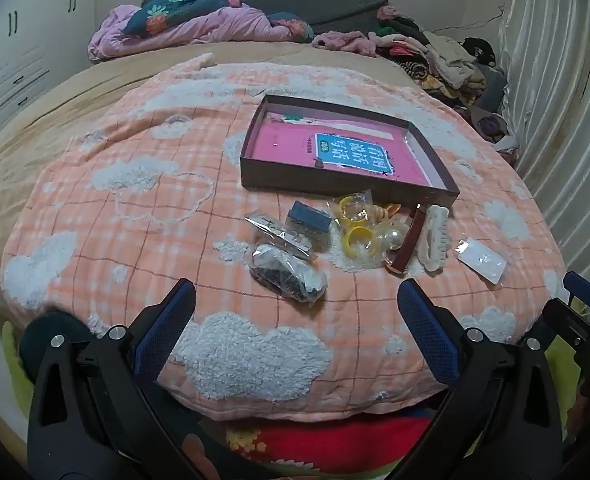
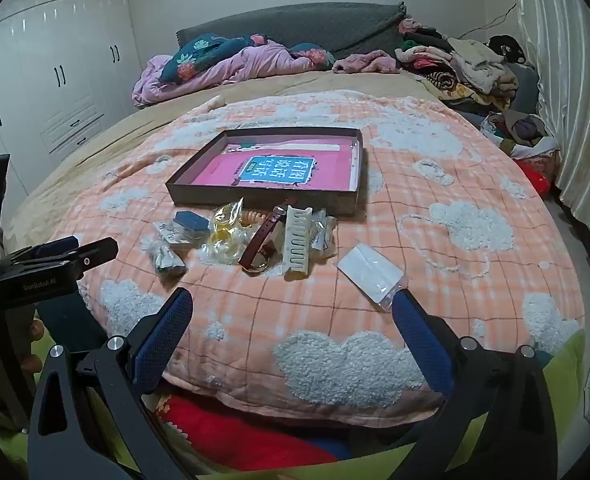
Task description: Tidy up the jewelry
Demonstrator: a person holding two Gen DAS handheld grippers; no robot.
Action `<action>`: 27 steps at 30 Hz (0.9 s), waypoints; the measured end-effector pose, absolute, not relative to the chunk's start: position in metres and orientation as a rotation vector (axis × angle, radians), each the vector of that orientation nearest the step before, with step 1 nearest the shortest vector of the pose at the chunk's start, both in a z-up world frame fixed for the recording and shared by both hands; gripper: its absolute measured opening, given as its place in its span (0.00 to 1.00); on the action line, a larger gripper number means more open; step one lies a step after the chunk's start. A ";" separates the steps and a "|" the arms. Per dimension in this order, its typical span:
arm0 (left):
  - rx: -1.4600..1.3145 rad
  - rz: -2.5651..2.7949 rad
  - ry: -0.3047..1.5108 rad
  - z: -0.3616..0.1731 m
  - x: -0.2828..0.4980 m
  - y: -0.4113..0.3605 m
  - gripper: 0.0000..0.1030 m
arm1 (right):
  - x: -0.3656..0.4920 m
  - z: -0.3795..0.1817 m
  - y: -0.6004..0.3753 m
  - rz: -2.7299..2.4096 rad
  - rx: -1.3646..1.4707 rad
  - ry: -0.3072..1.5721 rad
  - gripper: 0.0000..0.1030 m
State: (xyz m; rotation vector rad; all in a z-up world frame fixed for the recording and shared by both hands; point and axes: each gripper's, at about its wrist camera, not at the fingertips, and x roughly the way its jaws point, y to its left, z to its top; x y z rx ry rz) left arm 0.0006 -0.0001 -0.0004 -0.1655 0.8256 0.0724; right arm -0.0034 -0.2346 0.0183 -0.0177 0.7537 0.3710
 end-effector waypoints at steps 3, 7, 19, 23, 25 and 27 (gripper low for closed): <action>-0.169 0.076 0.830 -0.001 0.003 0.000 0.92 | -0.004 0.019 -0.234 0.367 -0.026 0.751 0.96; -0.168 0.069 0.812 0.005 0.003 0.003 0.92 | -0.006 0.021 -0.233 0.364 -0.027 0.745 0.96; -0.167 0.065 0.802 0.007 -0.001 -0.001 0.92 | -0.008 0.024 -0.230 0.379 -0.040 0.731 0.96; -0.165 0.066 0.801 0.010 -0.001 -0.003 0.92 | -0.008 0.025 -0.230 0.379 -0.042 0.728 0.96; -0.166 0.066 0.800 0.014 -0.002 -0.004 0.92 | -0.008 0.026 -0.230 0.377 -0.044 0.727 0.96; -0.166 0.066 0.799 0.013 -0.002 -0.004 0.92 | -0.008 0.026 -0.230 0.375 -0.043 0.728 0.96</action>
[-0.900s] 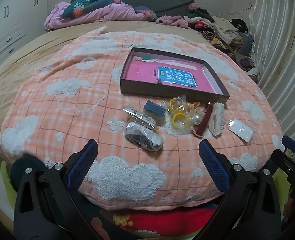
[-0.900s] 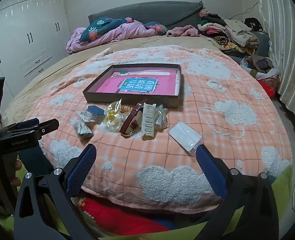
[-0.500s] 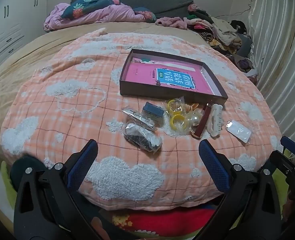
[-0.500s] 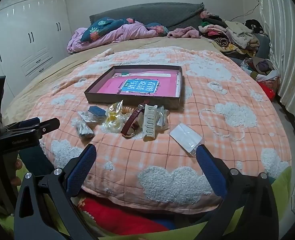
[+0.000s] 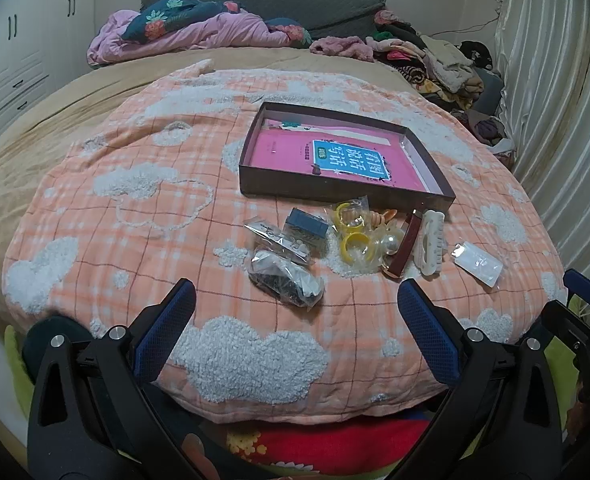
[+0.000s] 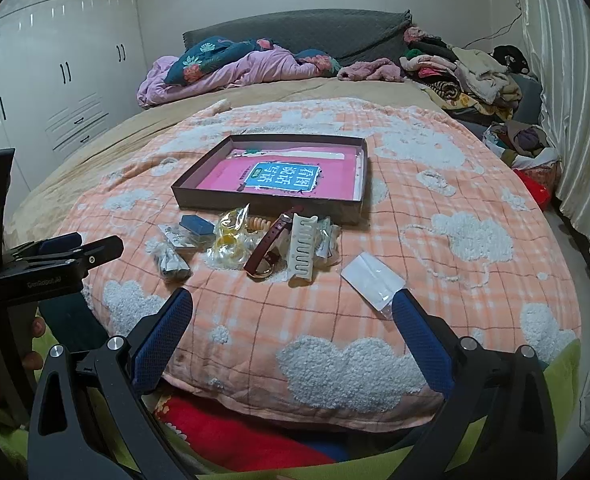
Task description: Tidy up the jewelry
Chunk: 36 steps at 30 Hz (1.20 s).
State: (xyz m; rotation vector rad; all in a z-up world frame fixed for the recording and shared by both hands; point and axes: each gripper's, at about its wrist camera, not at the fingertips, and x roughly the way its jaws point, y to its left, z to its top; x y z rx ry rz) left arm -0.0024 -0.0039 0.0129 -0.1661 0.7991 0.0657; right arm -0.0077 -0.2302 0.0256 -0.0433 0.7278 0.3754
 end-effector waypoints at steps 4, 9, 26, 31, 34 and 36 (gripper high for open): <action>-0.164 0.066 0.797 0.016 -0.002 -0.005 0.92 | -0.008 0.025 -0.230 0.375 -0.042 0.728 0.96; -0.158 0.059 0.792 0.017 -0.004 -0.004 0.92 | -0.007 0.026 -0.231 0.376 -0.042 0.727 0.96; -0.157 0.062 0.789 0.018 -0.005 -0.005 0.92 | -0.008 0.028 -0.229 0.383 -0.047 0.716 0.96; -0.156 0.062 0.787 0.020 -0.005 -0.006 0.92 | -0.008 0.029 -0.228 0.386 -0.050 0.714 0.96; -0.156 0.062 0.786 0.021 -0.006 -0.006 0.92 | -0.008 0.029 -0.227 0.387 -0.051 0.712 0.96; -0.156 0.063 0.787 0.021 -0.006 -0.006 0.92 | -0.007 0.029 -0.226 0.388 -0.051 0.713 0.96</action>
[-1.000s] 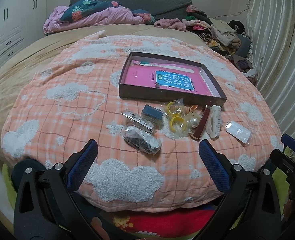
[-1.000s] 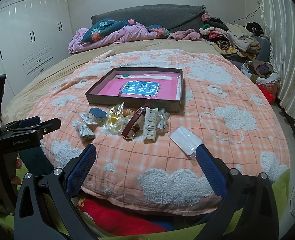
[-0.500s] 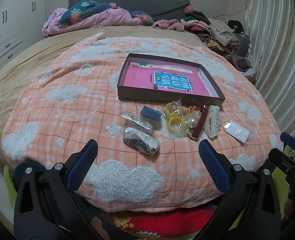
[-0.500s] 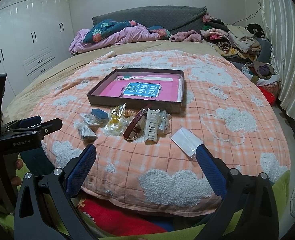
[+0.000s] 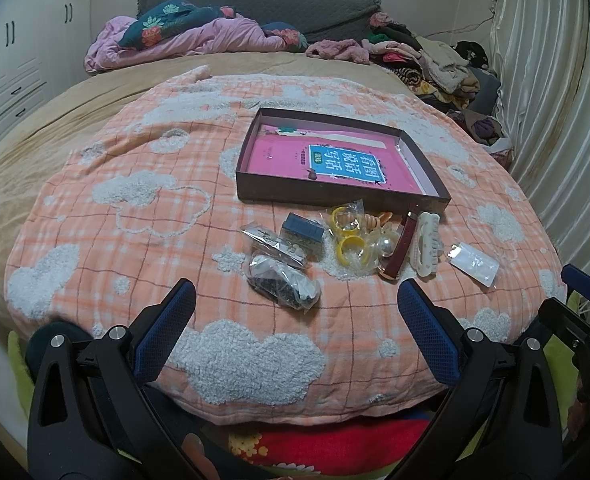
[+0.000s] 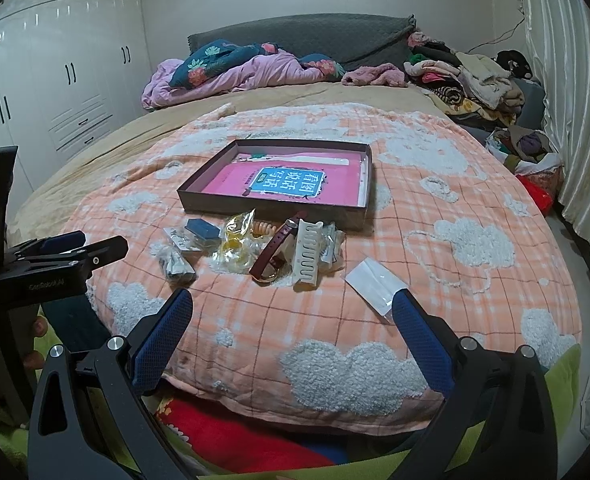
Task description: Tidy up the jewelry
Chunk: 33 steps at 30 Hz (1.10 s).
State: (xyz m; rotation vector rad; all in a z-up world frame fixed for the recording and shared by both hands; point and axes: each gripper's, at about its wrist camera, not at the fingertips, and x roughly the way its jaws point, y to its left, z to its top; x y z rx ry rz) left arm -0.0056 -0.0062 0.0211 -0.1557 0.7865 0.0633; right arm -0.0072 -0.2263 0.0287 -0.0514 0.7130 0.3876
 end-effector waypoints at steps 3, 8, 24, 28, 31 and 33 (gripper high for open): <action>-0.156 0.062 0.786 0.023 -0.006 -0.007 0.92 | -0.007 0.029 -0.227 0.390 -0.052 0.713 0.96; -0.155 0.063 0.785 0.022 -0.006 -0.006 0.92 | -0.007 0.033 -0.221 0.402 -0.060 0.701 0.96; -0.205 0.130 0.783 0.018 0.006 0.027 0.92 | 0.012 0.038 -0.213 0.449 -0.074 0.689 0.96; -0.210 0.171 0.781 0.017 0.010 0.041 0.92 | 0.021 0.038 -0.209 0.468 -0.082 0.691 0.96; -0.211 0.194 0.786 0.014 0.014 0.051 0.92 | 0.029 0.036 -0.206 0.478 -0.098 0.695 0.96; -0.207 0.211 0.793 0.012 0.016 0.056 0.92 | 0.035 0.034 -0.204 0.484 -0.109 0.694 0.96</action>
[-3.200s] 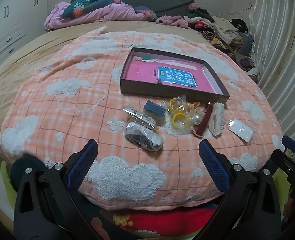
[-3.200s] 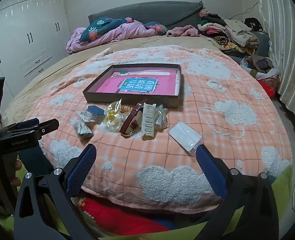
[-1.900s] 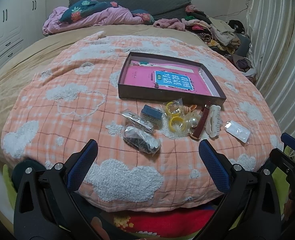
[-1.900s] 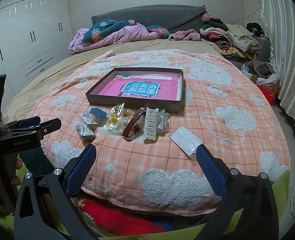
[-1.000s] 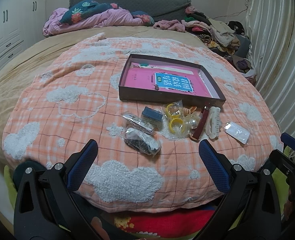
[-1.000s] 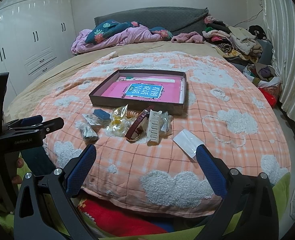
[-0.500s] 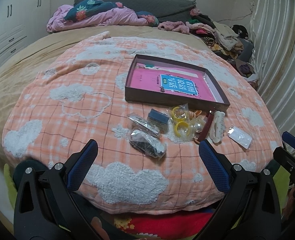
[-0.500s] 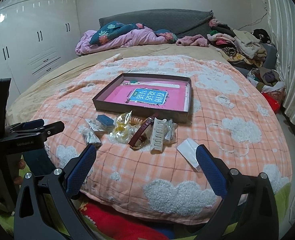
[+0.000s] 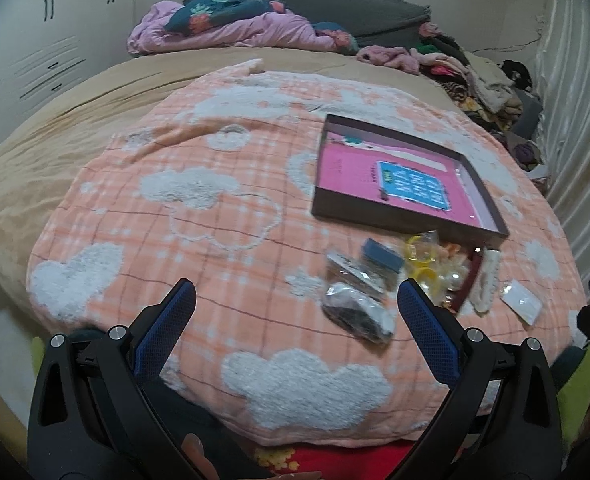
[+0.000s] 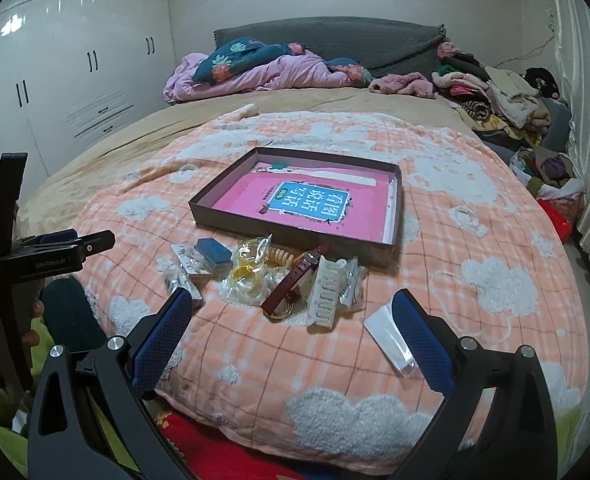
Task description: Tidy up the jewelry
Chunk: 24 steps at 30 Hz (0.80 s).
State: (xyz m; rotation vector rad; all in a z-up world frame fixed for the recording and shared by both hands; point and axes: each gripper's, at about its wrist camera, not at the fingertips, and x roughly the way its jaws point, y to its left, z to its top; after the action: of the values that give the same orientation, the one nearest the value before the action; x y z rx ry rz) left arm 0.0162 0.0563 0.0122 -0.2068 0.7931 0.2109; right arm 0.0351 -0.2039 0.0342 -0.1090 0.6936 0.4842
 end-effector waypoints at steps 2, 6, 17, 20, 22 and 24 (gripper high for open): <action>-0.207 0.222 0.801 0.011 0.018 0.062 0.92 | 0.042 0.033 -0.203 0.483 -0.116 0.696 0.96; -0.202 0.221 0.816 0.006 0.023 0.067 0.92 | 0.057 0.029 -0.204 0.468 -0.122 0.697 0.96; -0.111 0.096 0.900 -0.027 0.048 0.036 0.92 | 0.099 0.000 -0.233 0.369 -0.119 0.760 0.96; -0.096 0.056 0.933 -0.041 0.055 0.026 0.92 | 0.107 -0.013 -0.243 0.338 -0.111 0.793 0.96; -0.088 0.026 0.950 -0.051 0.059 0.021 0.92 | 0.111 -0.022 -0.250 0.326 -0.106 0.813 0.96; -0.065 0.017 0.963 -0.059 0.063 0.017 0.92 | 0.115 -0.030 -0.256 0.311 -0.105 0.833 0.96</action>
State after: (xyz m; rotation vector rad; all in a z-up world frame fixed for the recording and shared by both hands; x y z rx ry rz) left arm 0.0629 0.0172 -0.0593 -0.0652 0.9629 0.0166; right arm 0.1148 -0.2560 -0.0300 -0.1050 0.8332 0.3111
